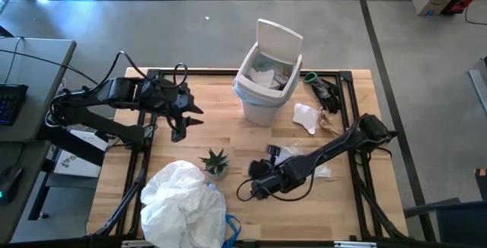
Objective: Place trash/remove bag and relplace
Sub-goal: Put the transparent plastic into the trash bin
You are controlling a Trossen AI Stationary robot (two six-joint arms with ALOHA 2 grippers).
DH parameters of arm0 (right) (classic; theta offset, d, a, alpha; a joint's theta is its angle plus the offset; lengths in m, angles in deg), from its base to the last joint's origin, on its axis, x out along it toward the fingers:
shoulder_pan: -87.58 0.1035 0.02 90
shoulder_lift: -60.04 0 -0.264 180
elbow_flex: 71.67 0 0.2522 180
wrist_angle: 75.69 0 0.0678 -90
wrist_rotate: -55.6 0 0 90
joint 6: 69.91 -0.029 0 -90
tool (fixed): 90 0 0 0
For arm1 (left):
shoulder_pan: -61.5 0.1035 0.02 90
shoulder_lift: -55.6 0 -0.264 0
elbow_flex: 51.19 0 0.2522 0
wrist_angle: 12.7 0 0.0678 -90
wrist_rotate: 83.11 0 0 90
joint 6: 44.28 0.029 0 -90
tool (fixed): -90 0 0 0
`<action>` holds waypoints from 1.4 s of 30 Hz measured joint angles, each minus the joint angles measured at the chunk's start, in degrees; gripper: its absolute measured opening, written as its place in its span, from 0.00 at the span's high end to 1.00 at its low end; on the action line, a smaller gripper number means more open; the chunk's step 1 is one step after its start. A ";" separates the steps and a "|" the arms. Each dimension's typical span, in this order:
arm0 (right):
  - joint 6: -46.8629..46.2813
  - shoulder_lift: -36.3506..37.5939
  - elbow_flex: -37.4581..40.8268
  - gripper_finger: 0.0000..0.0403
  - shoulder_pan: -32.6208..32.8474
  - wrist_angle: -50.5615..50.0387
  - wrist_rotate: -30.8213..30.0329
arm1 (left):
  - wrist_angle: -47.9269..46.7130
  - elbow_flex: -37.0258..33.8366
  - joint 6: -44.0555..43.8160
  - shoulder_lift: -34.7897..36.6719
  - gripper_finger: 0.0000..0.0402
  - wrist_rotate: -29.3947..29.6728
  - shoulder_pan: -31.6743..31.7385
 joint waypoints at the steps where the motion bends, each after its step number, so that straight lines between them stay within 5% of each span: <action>1: 0.71 0.00 -2.34 1.00 0.16 -2.52 -1.27 | -0.08 0.00 -0.30 0.00 0.65 -0.02 -0.24; 18: 10.22 0.20 -44.96 1.00 -4.15 -33.75 -26.83 | -0.38 0.00 -4.43 0.00 0.65 0.35 -7.14; 20: 10.38 2.49 -43.99 1.00 -6.38 -33.79 -28.08 | -0.41 0.00 -5.32 0.00 0.65 0.48 -8.32; 28: 3.57 7.32 -40.82 1.00 -19.25 -41.14 -22.39 | -0.28 0.00 -8.80 0.00 0.65 1.30 -13.58; 38: 5.10 6.99 -39.93 1.00 -32.43 -38.38 -5.50 | 0.37 -0.02 -11.64 0.00 0.65 6.39 -19.42; 42: 7.92 6.86 -36.77 0.95 -34.48 -34.17 -3.15 | 0.54 -0.07 -12.01 -0.10 0.65 7.83 -20.96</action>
